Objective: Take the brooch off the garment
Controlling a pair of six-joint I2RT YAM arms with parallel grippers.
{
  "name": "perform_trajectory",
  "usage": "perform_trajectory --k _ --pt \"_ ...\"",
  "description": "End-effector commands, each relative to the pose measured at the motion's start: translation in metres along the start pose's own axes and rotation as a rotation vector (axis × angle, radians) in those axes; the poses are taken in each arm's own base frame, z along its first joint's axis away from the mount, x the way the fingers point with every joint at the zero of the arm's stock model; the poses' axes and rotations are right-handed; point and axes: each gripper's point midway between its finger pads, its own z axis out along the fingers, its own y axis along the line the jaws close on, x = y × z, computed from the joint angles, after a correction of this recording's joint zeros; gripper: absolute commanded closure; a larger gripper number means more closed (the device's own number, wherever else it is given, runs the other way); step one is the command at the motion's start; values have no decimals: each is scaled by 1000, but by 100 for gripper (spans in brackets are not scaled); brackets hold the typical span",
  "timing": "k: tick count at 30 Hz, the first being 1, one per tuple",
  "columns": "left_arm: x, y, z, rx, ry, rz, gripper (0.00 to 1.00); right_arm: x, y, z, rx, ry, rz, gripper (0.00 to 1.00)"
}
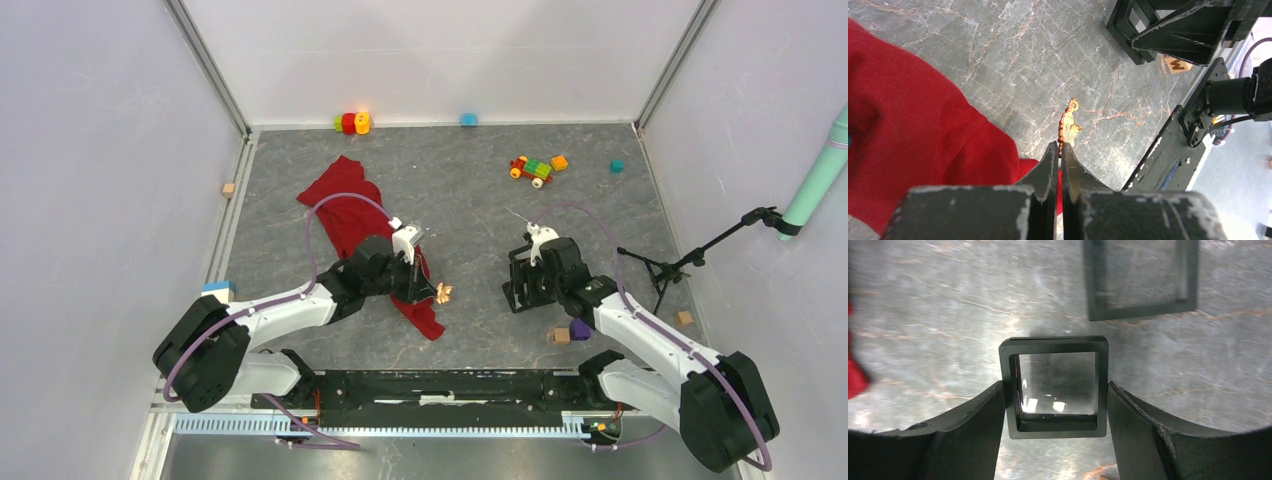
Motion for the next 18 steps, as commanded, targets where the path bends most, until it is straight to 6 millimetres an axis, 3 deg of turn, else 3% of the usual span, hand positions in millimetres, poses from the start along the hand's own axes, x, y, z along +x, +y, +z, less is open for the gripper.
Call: perform_trajectory --k 1,7,11,18 --pt "-17 -19 -1 63 -53 86 98 -43 50 -19 -245 -154 100 33" --pt "-14 -41 -1 120 -56 134 98 -56 84 -31 -445 -233 241 35" --pt "-15 -55 -6 150 -87 176 98 -50 96 -29 -470 -190 250 37" --pt "-15 -57 -5 168 -107 171 98 -45 114 -27 -541 -177 264 39"
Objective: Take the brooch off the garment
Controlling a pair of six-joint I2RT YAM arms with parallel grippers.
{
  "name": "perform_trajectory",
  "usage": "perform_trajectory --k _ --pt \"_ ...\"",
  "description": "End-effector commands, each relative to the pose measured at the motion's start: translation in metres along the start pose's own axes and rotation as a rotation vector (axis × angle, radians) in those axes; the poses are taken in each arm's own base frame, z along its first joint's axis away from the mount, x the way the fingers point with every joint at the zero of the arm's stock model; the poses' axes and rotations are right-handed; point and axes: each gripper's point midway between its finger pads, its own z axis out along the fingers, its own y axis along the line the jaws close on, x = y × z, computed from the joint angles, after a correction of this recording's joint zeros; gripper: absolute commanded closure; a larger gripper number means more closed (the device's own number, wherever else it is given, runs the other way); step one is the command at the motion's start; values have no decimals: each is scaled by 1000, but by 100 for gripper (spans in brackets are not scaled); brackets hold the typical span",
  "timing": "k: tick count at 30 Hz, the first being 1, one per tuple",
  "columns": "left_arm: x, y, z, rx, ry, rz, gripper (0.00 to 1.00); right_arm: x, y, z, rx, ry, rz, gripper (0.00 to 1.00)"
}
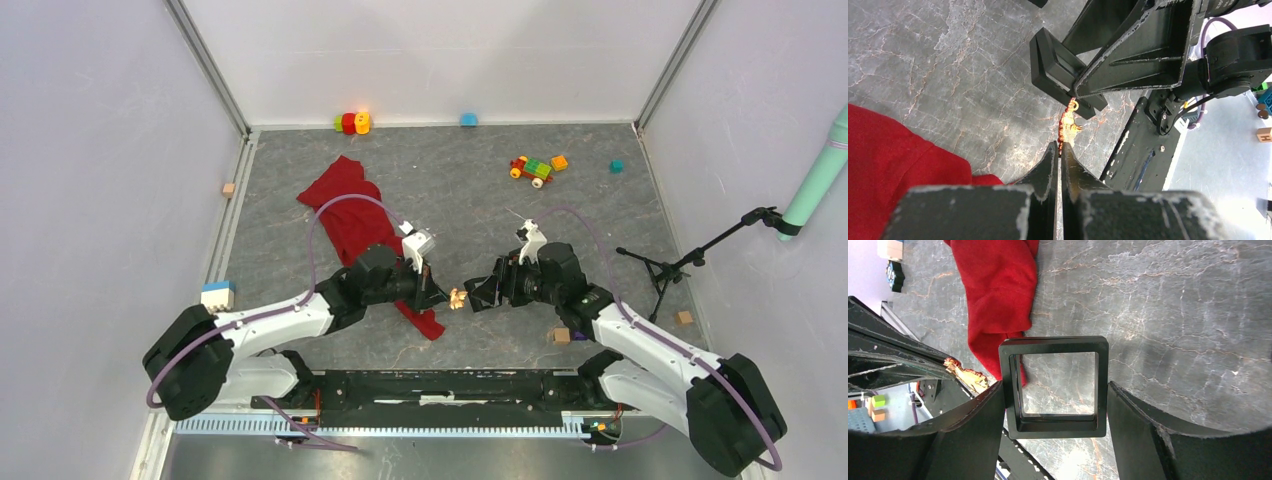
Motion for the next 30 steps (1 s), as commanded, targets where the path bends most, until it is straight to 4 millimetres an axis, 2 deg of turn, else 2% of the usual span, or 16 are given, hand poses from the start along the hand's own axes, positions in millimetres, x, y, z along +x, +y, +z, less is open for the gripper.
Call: perform_trajectory --k 1,8,14,20,27,30 --pt "-11 -6 5 41 -50 49 98 -6 20 4 -80 -32 15 39" --pt "-6 -2 13 36 -28 16 98 -2 22 5 -79 -24 -13 39" --pt "0 15 20 -51 9 -11 98 -1 24 3 -85 -24 -22 39" --pt "15 44 27 -178 98 -51 98 -7 19 -2 -50 -63 -30 39" --pt "17 58 24 -249 118 -42 98 -3 17 1 -59 -74 3 40" --pt "15 56 22 -243 117 -31 98 1 15 3 -65 -79 28 38"
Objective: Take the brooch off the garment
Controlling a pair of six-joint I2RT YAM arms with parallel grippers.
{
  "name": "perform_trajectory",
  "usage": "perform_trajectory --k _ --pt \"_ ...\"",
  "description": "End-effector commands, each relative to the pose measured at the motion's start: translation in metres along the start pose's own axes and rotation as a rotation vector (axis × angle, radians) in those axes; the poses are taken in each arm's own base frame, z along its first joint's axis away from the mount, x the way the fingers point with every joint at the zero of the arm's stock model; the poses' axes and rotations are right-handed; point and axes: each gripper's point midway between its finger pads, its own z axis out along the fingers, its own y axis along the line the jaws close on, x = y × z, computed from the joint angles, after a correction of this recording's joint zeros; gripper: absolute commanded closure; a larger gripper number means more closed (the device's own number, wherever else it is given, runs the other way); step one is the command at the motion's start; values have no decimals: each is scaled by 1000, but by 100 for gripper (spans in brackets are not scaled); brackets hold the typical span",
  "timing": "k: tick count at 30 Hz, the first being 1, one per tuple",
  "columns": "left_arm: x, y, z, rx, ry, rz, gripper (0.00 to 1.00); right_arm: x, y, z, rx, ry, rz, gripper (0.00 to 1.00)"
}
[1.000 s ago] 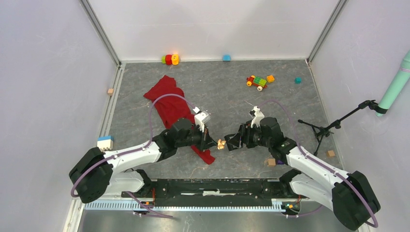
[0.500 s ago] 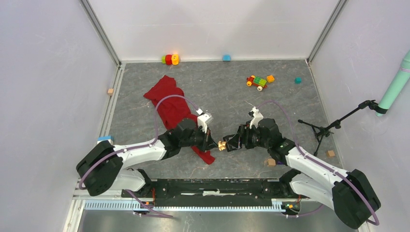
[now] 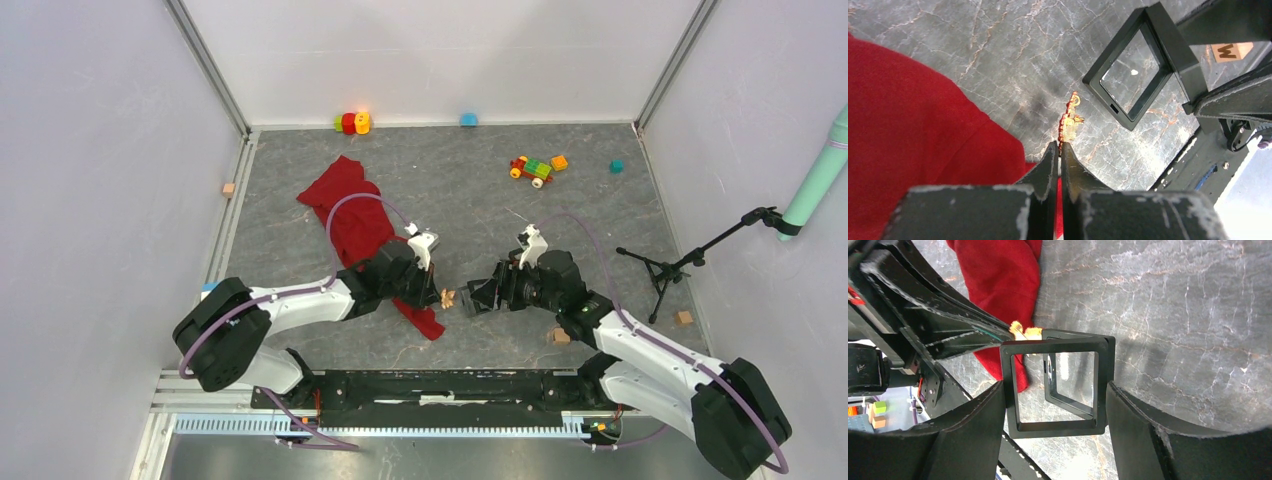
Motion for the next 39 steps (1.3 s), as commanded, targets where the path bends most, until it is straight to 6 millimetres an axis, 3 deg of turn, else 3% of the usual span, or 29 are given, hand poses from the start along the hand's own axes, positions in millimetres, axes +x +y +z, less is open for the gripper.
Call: perform_trajectory --k 1,8,11,15,24,39 --pt "-22 -4 -4 -4 -58 43 98 -2 4 3 -29 -36 32 37" --pt "-43 -11 -35 -14 -216 128 98 4 -8 10 20 -4 81 37" --pt "-47 -15 -43 -62 -279 236 98 6 -1 12 -25 7 98 37" --pt "-46 -25 -38 -141 -328 368 98 12 11 14 -101 27 147 36" --pt "-48 -8 -33 -264 -339 369 98 23 25 11 -208 46 254 37" --pt "-39 -27 -24 -173 -299 411 98 14 29 12 -216 22 290 38"
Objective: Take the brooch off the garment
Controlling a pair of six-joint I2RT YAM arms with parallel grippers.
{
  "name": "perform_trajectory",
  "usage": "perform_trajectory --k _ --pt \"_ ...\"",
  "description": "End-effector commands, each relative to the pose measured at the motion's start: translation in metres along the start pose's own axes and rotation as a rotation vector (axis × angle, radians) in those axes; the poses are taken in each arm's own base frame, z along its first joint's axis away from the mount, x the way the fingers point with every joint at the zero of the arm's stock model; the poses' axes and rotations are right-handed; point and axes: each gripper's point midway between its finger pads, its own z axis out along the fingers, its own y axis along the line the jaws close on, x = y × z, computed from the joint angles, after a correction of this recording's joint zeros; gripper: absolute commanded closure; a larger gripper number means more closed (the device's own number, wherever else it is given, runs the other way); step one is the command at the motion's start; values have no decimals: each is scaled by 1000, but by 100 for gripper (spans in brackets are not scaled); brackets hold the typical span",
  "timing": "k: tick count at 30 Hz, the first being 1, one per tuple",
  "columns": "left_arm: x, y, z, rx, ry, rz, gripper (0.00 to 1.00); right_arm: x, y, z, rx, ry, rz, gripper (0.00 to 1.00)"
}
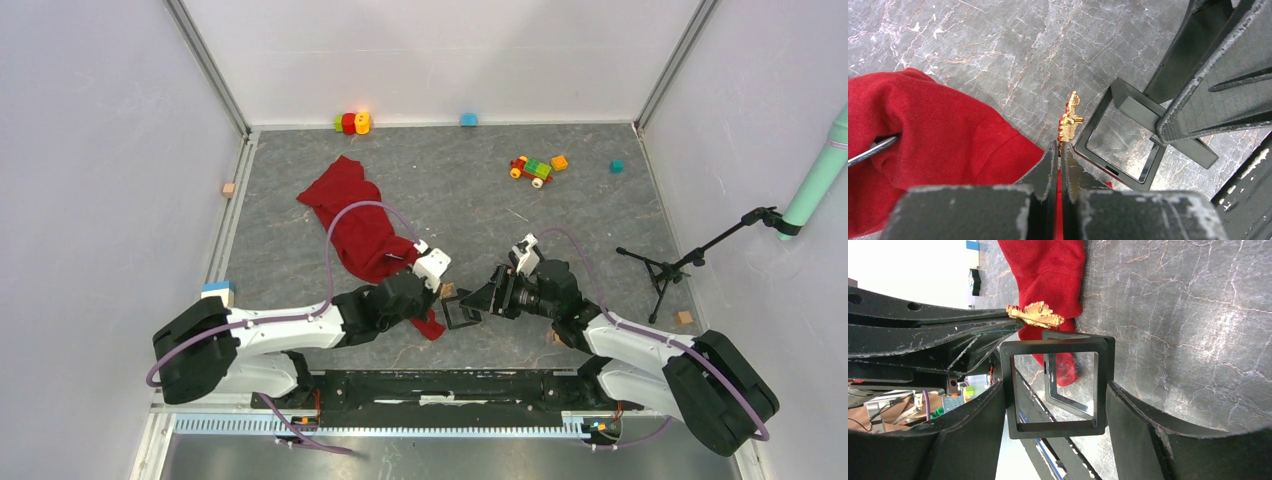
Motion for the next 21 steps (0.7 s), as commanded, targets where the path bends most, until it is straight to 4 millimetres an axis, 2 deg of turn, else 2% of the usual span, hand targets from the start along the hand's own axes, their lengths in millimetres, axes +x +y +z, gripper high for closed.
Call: perform_trajectory --k 1,4,13,21 --pt "-21 -14 1 64 -68 40 98 -13 11 2 -33 -43 -1 38" --pt "-17 -23 3 89 -54 80 98 -17 16 4 -43 -52 7 38" --pt "-2 -22 11 -6 15 192 98 -40 36 -1 -102 -119 37 38" --pt "-3 -18 9 -39 3 210 98 -46 33 -8 -119 -151 83 39"
